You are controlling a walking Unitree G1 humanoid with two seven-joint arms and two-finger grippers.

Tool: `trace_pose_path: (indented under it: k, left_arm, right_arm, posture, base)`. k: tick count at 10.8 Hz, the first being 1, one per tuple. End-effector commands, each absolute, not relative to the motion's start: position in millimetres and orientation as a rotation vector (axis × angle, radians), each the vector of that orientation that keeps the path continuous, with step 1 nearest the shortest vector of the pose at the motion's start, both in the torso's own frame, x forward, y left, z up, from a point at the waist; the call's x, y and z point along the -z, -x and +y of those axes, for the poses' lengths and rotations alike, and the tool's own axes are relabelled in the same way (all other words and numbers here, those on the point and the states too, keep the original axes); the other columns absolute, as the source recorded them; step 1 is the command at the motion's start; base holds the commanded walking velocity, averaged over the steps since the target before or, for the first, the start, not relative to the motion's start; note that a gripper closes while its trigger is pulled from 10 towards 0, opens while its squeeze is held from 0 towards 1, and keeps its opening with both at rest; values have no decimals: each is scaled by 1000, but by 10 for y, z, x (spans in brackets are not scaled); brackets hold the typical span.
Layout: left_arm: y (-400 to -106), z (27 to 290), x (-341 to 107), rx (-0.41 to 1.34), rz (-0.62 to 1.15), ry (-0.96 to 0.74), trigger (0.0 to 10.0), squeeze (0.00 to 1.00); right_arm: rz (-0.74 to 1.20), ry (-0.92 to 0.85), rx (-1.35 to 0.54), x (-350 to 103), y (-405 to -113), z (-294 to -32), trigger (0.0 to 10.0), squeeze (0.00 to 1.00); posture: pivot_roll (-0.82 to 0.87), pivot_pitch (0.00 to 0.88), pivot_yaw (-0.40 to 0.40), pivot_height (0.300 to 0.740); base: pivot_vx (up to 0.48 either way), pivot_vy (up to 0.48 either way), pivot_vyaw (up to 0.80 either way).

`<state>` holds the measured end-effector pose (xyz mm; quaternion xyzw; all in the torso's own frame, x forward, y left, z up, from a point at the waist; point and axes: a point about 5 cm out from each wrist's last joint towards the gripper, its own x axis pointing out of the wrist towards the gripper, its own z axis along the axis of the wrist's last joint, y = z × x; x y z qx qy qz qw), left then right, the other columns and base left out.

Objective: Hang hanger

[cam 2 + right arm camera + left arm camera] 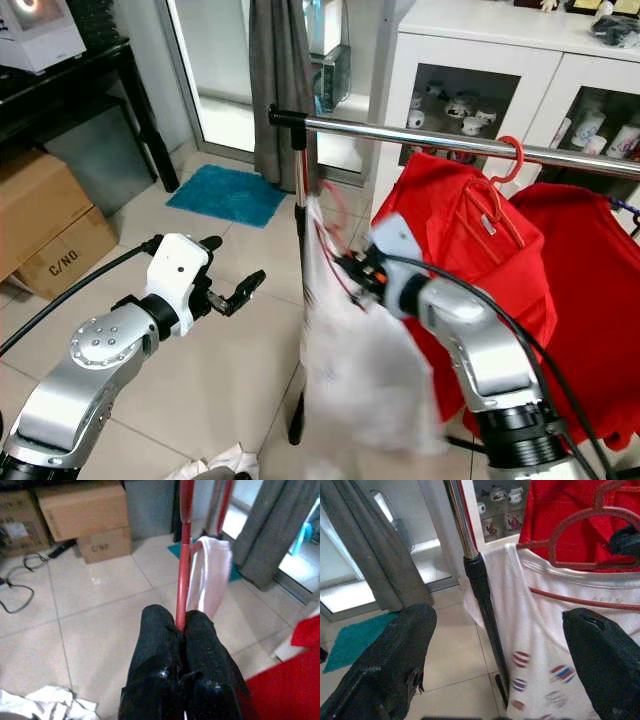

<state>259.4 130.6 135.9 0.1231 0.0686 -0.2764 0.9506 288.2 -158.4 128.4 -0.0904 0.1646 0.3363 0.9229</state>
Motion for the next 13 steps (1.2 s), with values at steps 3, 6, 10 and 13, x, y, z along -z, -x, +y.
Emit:
trace_pose_path:
  k: [3, 6, 10, 13]
  left_arm:
    - [-2586, 1326, -1363, 561, 136, -272, 10000, 0]
    - [-2556, 1269, -1367, 568, 145, -221, 10000, 0]
    - [-2758, 1339, -1453, 385, 60, -322, 10000, 0]
    - [-2878, 1394, -1612, 290, -75, -371, 10000, 0]
  right_arm:
    - [365, 302, -819, -1234, -2750, -1741, 0, 0]
    - [185, 115, -990, -1522, -2724, -1358, 0, 0]
    - [22, -91, -987, -1799, -2854, -946, 0, 0]
    - [46, -83, -980, -1771, -2857, -995, 0, 0]
  posture:
    - [-43, 0, 55, 740]
    - [-39, 0, 42, 740]
    - [-36, 0, 24, 740]
    - [-44, 0, 20, 740]
  base:
    - [0, 0, 0]
    - [0, 0, 0]
    - [0, 0, 0]
    - [0, 0, 0]
